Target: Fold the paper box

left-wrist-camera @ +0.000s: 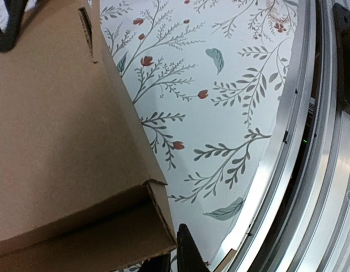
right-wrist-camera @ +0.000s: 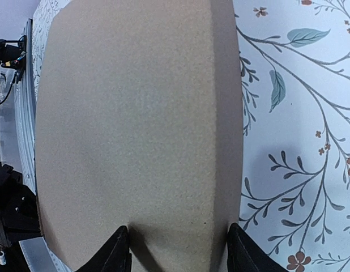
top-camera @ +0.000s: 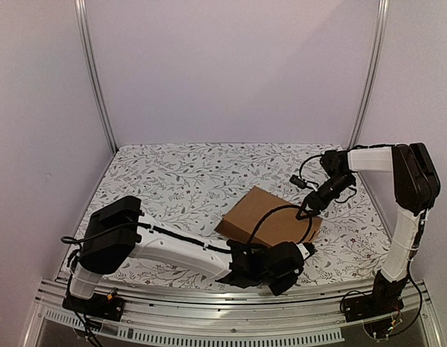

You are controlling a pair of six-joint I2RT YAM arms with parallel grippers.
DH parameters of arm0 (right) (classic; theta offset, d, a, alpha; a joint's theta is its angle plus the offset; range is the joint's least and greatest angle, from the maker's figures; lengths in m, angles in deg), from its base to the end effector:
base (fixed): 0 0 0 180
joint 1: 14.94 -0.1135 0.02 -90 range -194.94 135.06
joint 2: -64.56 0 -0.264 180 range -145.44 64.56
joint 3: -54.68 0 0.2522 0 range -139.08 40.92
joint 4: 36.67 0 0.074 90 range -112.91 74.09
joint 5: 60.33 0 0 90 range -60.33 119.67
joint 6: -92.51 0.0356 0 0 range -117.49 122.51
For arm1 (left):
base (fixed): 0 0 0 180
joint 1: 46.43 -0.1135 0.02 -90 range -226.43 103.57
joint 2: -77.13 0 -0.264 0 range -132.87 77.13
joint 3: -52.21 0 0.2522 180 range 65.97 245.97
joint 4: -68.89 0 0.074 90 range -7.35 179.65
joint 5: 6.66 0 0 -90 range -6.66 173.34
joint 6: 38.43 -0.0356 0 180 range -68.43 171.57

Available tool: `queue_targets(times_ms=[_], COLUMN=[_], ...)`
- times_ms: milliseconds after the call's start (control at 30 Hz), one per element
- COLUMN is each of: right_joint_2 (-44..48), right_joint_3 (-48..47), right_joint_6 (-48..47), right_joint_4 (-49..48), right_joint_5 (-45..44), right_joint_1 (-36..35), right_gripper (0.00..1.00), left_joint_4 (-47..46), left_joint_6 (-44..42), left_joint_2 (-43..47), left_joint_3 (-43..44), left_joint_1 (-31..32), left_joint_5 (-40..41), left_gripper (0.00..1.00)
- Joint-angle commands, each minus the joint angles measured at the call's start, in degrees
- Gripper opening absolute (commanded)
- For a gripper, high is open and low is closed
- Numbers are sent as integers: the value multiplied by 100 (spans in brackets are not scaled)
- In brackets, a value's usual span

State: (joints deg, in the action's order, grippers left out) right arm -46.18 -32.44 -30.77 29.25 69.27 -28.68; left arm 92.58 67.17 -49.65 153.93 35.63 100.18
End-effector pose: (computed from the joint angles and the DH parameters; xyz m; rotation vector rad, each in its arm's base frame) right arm 0.3301 0.1041 0.1579 -1.1390 2.6081 1.0078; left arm 0.0762 -0.4718 0.1369 1.2126 2.0968 -0.4495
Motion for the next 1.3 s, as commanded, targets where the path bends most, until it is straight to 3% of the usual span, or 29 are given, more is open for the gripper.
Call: queue_targets(times_ms=[0,333,500,700,900,1067,1267], right_joint_2=[-112,-123,-76,371,479,23,-546], right_joint_3=[278,305,175,-224,-1037,-1869,-2383], right_joint_6=[93,6,28,-50,25,345,674], right_joint_4=[291,335,369,596,936,932,758], right_joint_5=[-125,-66,44,-52,41,-95,-413], right_joint_1=[-121,-120,28,113,119,-13,-446], right_gripper=[55,55,56,64,69,70,70], left_joint_4=[-616,-886,-699,191,1076,1122,683], left_joint_6=[-61,130,31,-122,136,616,400], left_joint_2=[-110,-417,-248,706,1927,2887,3222], left_joint_3=[450,702,518,-431,-1996,-3184,-3645], left_joint_1=[-314,-702,-634,-378,-402,-1118,-2109], left_joint_5=[233,298,-120,-622,-71,281,126], left_gripper=[7,8,11,18,20,23,26])
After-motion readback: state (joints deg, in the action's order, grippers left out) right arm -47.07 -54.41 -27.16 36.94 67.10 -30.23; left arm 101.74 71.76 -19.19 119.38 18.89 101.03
